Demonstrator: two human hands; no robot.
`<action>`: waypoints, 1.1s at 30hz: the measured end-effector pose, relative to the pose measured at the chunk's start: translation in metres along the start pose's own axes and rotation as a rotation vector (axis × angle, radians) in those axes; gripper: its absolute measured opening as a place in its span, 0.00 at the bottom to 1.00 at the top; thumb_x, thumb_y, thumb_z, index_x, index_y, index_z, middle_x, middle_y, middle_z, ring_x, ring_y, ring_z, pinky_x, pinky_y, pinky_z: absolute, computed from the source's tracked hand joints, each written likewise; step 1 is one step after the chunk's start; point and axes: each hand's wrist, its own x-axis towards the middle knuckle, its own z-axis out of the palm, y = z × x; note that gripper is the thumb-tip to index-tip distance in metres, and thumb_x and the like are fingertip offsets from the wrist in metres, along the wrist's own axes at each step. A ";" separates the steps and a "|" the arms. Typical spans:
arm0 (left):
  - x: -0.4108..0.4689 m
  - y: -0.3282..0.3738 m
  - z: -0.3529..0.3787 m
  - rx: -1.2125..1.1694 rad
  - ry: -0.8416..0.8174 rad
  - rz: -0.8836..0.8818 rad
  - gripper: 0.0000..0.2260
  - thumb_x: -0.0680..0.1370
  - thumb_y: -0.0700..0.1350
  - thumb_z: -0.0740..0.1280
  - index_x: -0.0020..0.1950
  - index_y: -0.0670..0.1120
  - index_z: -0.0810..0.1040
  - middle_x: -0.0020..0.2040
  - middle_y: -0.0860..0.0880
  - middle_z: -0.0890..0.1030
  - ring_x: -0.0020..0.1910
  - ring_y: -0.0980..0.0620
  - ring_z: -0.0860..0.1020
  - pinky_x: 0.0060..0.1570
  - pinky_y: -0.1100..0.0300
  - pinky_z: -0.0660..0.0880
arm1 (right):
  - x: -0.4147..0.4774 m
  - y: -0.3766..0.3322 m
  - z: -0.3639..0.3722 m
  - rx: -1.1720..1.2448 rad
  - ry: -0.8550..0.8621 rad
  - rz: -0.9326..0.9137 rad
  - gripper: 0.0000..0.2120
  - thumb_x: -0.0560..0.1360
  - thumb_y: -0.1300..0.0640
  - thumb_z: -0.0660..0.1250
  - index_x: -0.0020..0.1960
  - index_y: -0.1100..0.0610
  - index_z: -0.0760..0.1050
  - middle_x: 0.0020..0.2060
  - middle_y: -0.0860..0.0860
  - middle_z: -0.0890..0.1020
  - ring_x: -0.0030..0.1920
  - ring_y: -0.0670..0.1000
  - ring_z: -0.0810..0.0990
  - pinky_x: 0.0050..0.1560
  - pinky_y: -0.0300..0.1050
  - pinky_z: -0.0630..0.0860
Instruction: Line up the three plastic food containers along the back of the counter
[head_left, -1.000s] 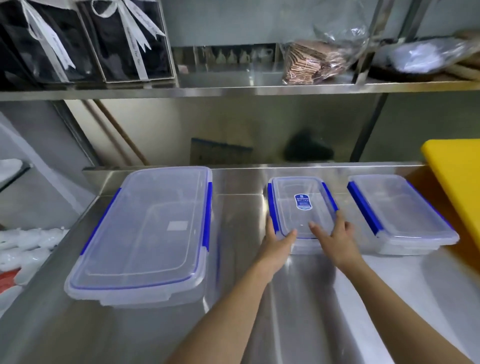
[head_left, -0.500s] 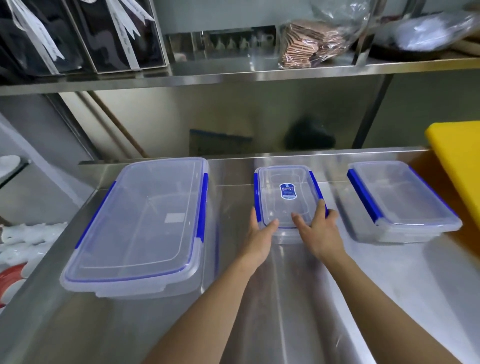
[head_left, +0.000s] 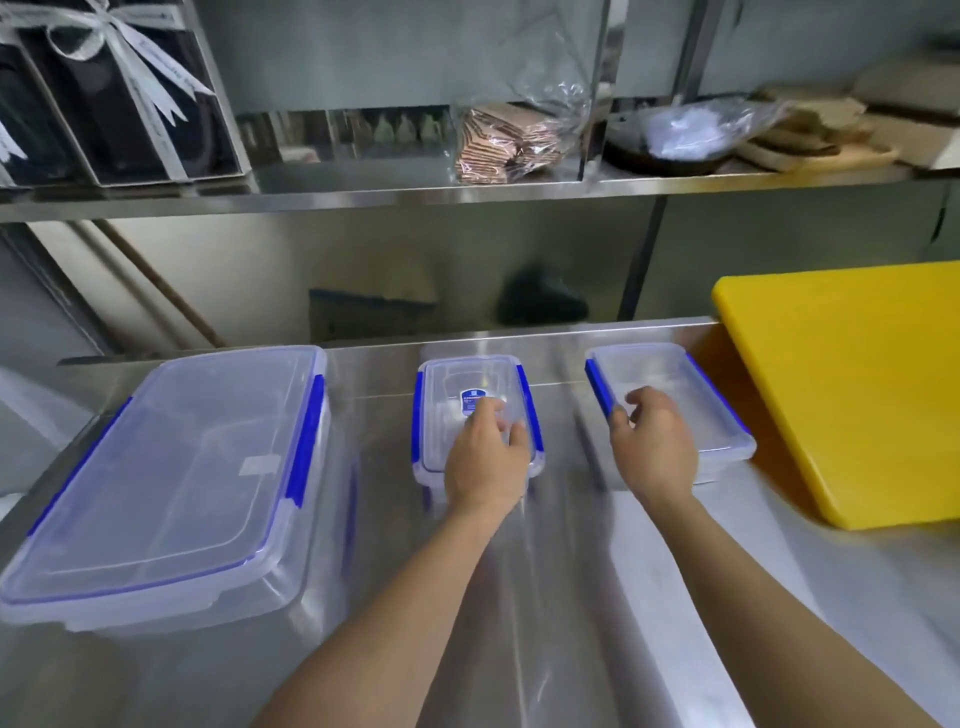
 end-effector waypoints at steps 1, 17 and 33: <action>-0.002 0.006 0.013 -0.047 -0.041 0.007 0.14 0.78 0.46 0.63 0.63 0.46 0.71 0.57 0.46 0.80 0.54 0.47 0.79 0.52 0.53 0.77 | 0.007 0.009 -0.006 -0.011 0.046 0.010 0.16 0.76 0.53 0.63 0.61 0.59 0.72 0.58 0.58 0.78 0.56 0.58 0.78 0.54 0.53 0.77; -0.004 0.049 0.163 -0.461 -0.424 -0.282 0.27 0.81 0.48 0.56 0.76 0.59 0.46 0.75 0.53 0.61 0.70 0.51 0.65 0.65 0.57 0.63 | 0.067 0.118 -0.037 0.005 -0.336 0.112 0.34 0.74 0.40 0.60 0.74 0.52 0.52 0.72 0.59 0.59 0.68 0.63 0.68 0.62 0.56 0.69; -0.003 0.070 0.114 0.095 -0.256 0.001 0.29 0.78 0.57 0.60 0.76 0.54 0.54 0.79 0.53 0.52 0.77 0.48 0.55 0.72 0.47 0.60 | 0.081 0.114 -0.073 -0.156 -0.289 -0.008 0.26 0.75 0.46 0.62 0.68 0.60 0.65 0.67 0.61 0.68 0.63 0.63 0.72 0.59 0.55 0.71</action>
